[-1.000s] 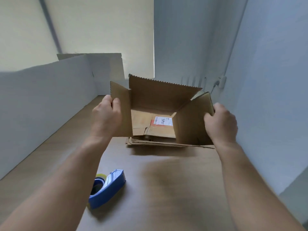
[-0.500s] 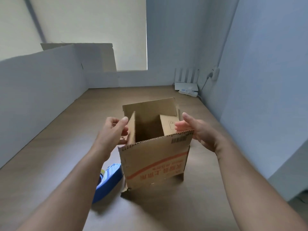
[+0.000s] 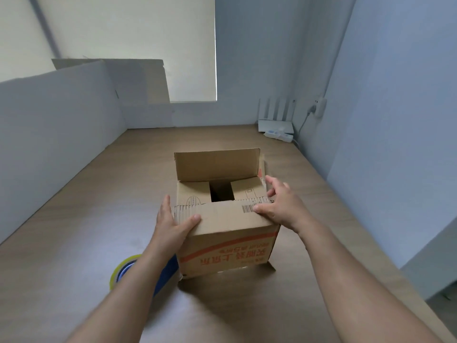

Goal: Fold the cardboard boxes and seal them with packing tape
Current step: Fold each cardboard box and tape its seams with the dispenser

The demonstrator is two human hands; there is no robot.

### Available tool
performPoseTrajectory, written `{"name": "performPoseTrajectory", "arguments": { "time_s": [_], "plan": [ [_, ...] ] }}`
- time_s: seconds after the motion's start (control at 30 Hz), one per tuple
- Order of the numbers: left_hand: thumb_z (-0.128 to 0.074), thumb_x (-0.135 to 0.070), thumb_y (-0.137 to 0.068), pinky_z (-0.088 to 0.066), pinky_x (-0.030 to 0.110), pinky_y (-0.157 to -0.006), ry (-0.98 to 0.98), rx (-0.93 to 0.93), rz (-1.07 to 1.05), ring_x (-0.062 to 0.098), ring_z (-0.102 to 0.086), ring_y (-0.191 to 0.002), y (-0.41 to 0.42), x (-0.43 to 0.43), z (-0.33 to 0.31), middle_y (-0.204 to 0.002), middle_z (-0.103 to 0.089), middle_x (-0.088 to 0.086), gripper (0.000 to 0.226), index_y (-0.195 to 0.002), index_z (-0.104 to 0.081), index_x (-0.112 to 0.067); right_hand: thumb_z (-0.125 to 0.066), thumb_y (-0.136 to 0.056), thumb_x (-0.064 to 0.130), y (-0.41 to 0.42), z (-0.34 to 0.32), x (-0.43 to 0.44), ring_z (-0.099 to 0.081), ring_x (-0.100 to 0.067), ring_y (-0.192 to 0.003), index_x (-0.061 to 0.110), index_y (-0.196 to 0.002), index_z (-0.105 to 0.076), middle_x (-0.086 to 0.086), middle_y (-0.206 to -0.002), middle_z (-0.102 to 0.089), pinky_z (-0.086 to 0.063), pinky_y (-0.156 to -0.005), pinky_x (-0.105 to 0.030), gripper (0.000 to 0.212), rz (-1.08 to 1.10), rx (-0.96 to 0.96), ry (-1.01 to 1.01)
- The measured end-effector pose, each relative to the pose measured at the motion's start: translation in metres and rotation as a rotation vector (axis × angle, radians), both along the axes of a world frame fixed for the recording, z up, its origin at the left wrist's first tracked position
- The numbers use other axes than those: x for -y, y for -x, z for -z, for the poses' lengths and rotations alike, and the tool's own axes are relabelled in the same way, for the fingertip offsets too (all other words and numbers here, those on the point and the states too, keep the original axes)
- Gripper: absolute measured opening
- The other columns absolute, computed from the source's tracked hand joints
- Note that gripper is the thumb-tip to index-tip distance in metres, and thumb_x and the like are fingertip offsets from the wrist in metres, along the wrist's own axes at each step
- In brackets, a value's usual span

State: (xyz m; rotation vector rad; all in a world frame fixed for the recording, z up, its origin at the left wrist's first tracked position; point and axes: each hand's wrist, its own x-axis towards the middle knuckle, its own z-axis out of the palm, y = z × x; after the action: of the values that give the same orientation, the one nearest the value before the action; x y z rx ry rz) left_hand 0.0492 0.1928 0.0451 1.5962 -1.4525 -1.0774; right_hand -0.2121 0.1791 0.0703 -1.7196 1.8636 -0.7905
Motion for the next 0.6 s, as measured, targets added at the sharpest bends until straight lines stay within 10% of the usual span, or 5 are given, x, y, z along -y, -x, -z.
{"name": "performPoseTrajectory", "arguments": {
  "time_s": [0.1,0.23,0.37,0.43,0.6],
  "plan": [
    [-0.066,-0.038,-0.087,-0.055,0.032,-0.079,-0.069,-0.162,0.053,0.015,-0.058,-0.110,-0.002,0.004,0.006,-0.138,-0.047,-0.002,0.084,-0.151,-0.013,-0.032,-0.080,-0.072,0.030,-0.001,-0.007,0.017,-0.043,-0.019,-0.127,0.028,-0.152,-0.009,-0.002,-0.148,-0.030,-0.044,-0.101,-0.043,0.107,0.040,0.040,0.027],
    [-0.064,-0.035,-0.090,-0.053,0.021,-0.067,-0.061,-0.185,0.070,0.009,-0.061,-0.100,0.003,0.006,0.007,-0.117,-0.053,-0.017,0.072,-0.147,-0.020,-0.037,-0.066,-0.086,0.030,-0.010,-0.025,0.043,-0.025,-0.019,-0.142,0.025,-0.152,-0.002,0.000,-0.158,-0.018,-0.027,-0.110,-0.037,0.092,0.016,0.216,0.133],
    [-0.063,-0.030,-0.091,-0.053,0.023,-0.073,-0.062,-0.208,0.023,0.014,-0.060,-0.105,0.007,0.007,0.005,-0.123,-0.054,-0.007,0.060,-0.140,-0.028,-0.032,-0.051,-0.095,0.039,-0.005,-0.035,0.051,-0.047,-0.019,-0.123,0.018,-0.142,-0.040,0.000,-0.130,-0.055,-0.038,-0.100,-0.034,0.052,0.048,0.258,0.189],
    [-0.063,-0.029,-0.091,-0.052,0.024,-0.071,-0.049,-0.221,-0.018,0.015,-0.059,-0.104,0.007,0.011,0.004,-0.120,-0.054,-0.006,0.063,-0.142,-0.028,-0.031,-0.053,-0.094,0.039,0.003,-0.030,0.047,-0.057,-0.023,-0.105,0.011,-0.101,-0.069,-0.005,-0.103,-0.064,-0.044,-0.091,-0.038,0.034,0.043,0.162,0.168],
    [-0.058,-0.038,-0.093,-0.046,0.024,-0.068,-0.067,-0.187,-0.110,0.015,-0.057,-0.103,0.014,0.021,0.009,-0.130,-0.053,-0.001,0.061,-0.144,-0.029,-0.027,-0.067,-0.086,0.022,0.008,0.006,0.031,-0.056,-0.012,-0.093,0.025,-0.085,-0.071,0.004,-0.098,-0.055,-0.041,-0.078,-0.022,0.005,0.061,0.154,0.052]
  ]
}}
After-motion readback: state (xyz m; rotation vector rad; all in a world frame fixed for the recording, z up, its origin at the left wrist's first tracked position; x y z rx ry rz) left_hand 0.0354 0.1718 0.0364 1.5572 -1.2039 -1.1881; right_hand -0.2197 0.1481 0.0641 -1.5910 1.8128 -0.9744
